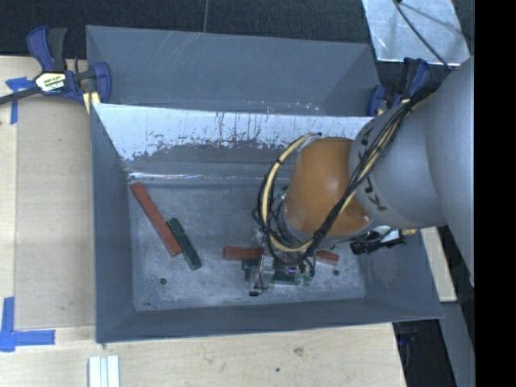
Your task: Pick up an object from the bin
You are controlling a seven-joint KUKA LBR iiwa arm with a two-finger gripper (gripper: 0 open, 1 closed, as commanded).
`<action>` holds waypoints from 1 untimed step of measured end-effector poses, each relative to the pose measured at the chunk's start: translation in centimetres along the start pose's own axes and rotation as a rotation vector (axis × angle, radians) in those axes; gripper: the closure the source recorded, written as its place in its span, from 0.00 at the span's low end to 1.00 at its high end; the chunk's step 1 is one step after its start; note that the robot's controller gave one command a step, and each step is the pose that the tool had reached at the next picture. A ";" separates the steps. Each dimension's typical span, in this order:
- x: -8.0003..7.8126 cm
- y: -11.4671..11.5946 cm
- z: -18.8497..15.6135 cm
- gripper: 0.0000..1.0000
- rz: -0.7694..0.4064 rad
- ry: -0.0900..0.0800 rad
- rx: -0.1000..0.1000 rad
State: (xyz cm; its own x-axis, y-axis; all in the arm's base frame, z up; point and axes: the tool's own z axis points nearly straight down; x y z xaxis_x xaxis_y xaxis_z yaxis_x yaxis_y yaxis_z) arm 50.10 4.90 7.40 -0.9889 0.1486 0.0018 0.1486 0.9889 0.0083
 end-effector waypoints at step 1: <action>0.2 0.7 -5.7 1.00 0.066 -0.010 0.006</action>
Offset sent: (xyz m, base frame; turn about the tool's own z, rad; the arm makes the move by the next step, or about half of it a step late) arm -0.0025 0.0062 0.0536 0.0672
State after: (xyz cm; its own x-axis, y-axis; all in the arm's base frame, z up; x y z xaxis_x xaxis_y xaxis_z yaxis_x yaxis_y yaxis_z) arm 50.02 5.56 13.08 -0.9770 0.2133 -0.0074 0.2133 0.9770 0.0026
